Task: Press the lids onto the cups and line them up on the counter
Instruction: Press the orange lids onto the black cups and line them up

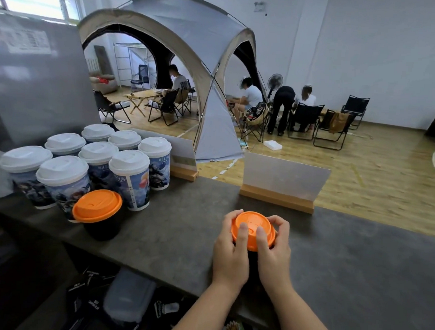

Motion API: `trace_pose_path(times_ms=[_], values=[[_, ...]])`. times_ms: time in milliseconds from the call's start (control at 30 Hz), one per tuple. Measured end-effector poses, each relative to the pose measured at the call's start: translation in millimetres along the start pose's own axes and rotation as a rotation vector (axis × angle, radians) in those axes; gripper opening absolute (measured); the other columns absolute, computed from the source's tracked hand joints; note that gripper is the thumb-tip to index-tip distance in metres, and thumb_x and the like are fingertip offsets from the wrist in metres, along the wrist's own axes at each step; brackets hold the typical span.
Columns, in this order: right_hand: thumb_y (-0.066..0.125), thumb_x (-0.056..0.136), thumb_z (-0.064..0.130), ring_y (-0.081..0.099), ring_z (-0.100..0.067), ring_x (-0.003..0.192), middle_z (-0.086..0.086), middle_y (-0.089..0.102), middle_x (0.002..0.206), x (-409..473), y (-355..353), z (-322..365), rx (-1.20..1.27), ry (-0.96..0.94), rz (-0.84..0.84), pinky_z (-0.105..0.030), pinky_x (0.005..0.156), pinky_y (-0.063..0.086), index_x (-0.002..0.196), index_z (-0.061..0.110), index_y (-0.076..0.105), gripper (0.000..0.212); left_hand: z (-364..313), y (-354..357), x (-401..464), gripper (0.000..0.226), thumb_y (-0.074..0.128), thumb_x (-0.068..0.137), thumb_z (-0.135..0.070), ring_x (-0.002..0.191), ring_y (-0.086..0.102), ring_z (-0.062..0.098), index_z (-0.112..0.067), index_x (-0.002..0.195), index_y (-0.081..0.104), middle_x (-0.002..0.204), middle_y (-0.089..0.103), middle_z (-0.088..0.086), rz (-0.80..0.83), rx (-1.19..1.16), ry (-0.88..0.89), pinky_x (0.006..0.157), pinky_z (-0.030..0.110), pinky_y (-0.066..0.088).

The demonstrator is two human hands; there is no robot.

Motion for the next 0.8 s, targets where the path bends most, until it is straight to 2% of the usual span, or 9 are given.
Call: trace_pose_path(times_ms=[100, 200, 333, 400, 500, 567, 667, 733, 800], values=[[0.042, 0.068, 0.068, 0.057, -0.009, 0.095, 0.013, 0.053, 0.107, 0, 2, 0, 0.001, 0.006, -0.008, -0.020, 0.069, 0.044, 0.119, 0.028, 0.041, 0.065, 0, 0, 0, 0.044, 0.034, 0.085, -0.068, 0.099, 0.054, -0.013, -0.048, 0.122, 0.047, 0.110, 0.057, -0.026, 0.025, 0.022, -0.022, 0.081, 0.014, 0.047], [0.039, 0.069, 0.069, 0.056, -0.010, 0.094, 0.013, 0.052, 0.106, -1, 3, 2, -0.010, 0.001, -0.013, -0.020, 0.068, 0.043, 0.120, 0.027, 0.040, 0.065, -2, 0, 0, 0.032, 0.039, 0.094, -0.060, 0.101, 0.053, -0.011, -0.049, 0.124, 0.042, 0.113, 0.054, -0.024, 0.069, 0.024, -0.054, 0.081, 0.011, 0.043], [0.038, 0.069, 0.069, 0.055, -0.009, 0.093, 0.013, 0.053, 0.105, -1, 3, 1, 0.014, 0.017, -0.019, -0.023, 0.070, 0.042, 0.118, 0.027, 0.042, 0.064, -2, -3, -7, 0.056, 0.028, 0.089, -0.070, 0.112, 0.051, -0.003, -0.045, 0.139, 0.030, 0.131, 0.049, -0.015, 0.089, -0.043, -0.106, 0.084, 0.008, 0.040], [0.037, 0.072, 0.067, 0.056, -0.010, 0.093, 0.012, 0.056, 0.103, -1, 3, 0, 0.039, 0.015, -0.041, -0.028, 0.073, 0.043, 0.112, 0.029, 0.045, 0.056, 2, -12, -16, 0.065, 0.020, 0.085, -0.067, 0.111, 0.047, -0.011, -0.042, 0.144, 0.028, 0.131, 0.048, -0.020, 0.076, -0.093, -0.162, 0.083, 0.002, 0.035], [0.034, 0.076, 0.064, 0.058, -0.010, 0.093, 0.007, 0.059, 0.102, 1, 15, 4, 0.053, 0.005, -0.052, -0.031, 0.076, 0.044, 0.108, 0.032, 0.048, 0.047, 4, -25, -24, 0.059, 0.017, 0.086, -0.063, 0.111, 0.038, -0.031, -0.047, 0.140, 0.034, 0.127, 0.045, -0.037, 0.090, -0.186, -0.153, 0.090, -0.004, 0.029], [0.033, 0.080, 0.065, 0.058, -0.007, 0.093, 0.009, 0.059, 0.104, 8, 35, 12, 0.064, 0.019, -0.006, -0.029, 0.077, 0.045, 0.108, 0.034, 0.047, 0.044, 5, -36, -13, 0.067, 0.017, 0.083, -0.074, 0.121, 0.035, -0.029, -0.047, 0.141, 0.037, 0.134, 0.045, -0.036, 0.090, -0.236, -0.137, 0.103, 0.003, 0.027], [0.028, 0.093, 0.053, 0.058, 0.002, 0.093, 0.010, 0.059, 0.105, 32, 77, 26, 0.120, 0.011, 0.020, -0.021, 0.080, 0.045, 0.111, 0.032, 0.049, 0.035, 15, -60, 31, 0.099, 0.018, 0.068, -0.097, 0.132, 0.039, -0.012, -0.039, 0.145, 0.042, 0.142, 0.050, -0.025, 0.059, -0.297, -0.128, 0.116, 0.023, 0.028], [0.025, 0.101, 0.045, 0.056, 0.009, 0.095, 0.014, 0.060, 0.105, 53, 108, 31, 0.108, -0.005, 0.032, -0.012, 0.081, 0.042, 0.115, 0.029, 0.052, 0.034, 27, -76, 71, 0.096, 0.023, 0.072, -0.095, 0.133, 0.044, -0.005, -0.036, 0.143, 0.047, 0.140, 0.055, -0.019, 0.025, -0.332, -0.124, 0.117, 0.030, 0.029], [0.027, 0.106, 0.034, 0.053, 0.011, 0.101, 0.013, 0.060, 0.111, 72, 137, 29, 0.101, 0.005, 0.066, -0.004, 0.081, 0.038, 0.124, 0.027, 0.053, 0.033, 37, -91, 109, 0.077, 0.025, 0.085, -0.079, 0.133, 0.046, -0.001, -0.032, 0.140, 0.052, 0.137, 0.058, -0.014, -0.003, -0.357, -0.136, 0.119, 0.036, 0.029]])
Point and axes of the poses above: each hand's wrist, its own x-axis towards the middle knuckle, its own y-axis out of the palm, z = x × y, the point moved 5 cm from there along x, towards the middle knuckle
